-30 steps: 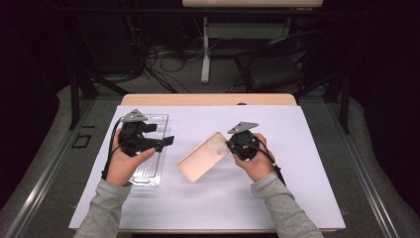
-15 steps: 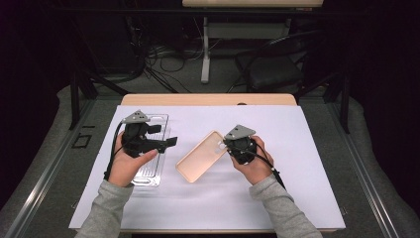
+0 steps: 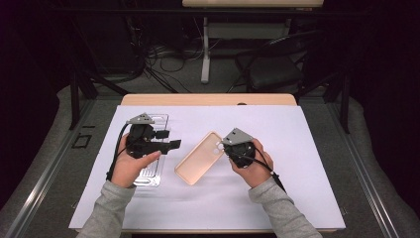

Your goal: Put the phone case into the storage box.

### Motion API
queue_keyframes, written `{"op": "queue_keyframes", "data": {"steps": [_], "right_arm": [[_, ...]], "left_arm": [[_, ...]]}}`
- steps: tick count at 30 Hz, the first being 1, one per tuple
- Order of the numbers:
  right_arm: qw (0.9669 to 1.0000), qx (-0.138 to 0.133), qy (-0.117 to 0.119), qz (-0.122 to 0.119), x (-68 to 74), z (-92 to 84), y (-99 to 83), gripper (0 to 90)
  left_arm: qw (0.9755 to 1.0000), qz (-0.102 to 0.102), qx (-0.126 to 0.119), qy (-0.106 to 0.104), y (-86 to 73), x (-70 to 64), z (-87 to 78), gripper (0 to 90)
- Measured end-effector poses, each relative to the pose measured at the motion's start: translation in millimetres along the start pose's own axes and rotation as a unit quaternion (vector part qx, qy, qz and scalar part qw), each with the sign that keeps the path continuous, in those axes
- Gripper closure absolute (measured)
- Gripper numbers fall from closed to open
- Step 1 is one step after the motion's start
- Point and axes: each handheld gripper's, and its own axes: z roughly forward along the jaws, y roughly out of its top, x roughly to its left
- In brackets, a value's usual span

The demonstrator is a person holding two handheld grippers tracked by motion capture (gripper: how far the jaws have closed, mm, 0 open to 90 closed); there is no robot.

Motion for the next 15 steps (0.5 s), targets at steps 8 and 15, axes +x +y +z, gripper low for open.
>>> {"op": "queue_keyframes", "data": {"steps": [8,15], "right_arm": [[0.9999,-0.006,-0.006,-0.005,2.2,-1.9,0.8,88.0],[0.9998,-0.012,-0.012,-0.012,3.7,-3.3,1.3,88.0]], "left_arm": [[0.9998,0.002,-0.002,-0.019,-1.9,-3.4,5.8,37.7],[0.9979,-0.026,0.016,-0.056,-5.3,-4.8,12.5,41.9]]}}
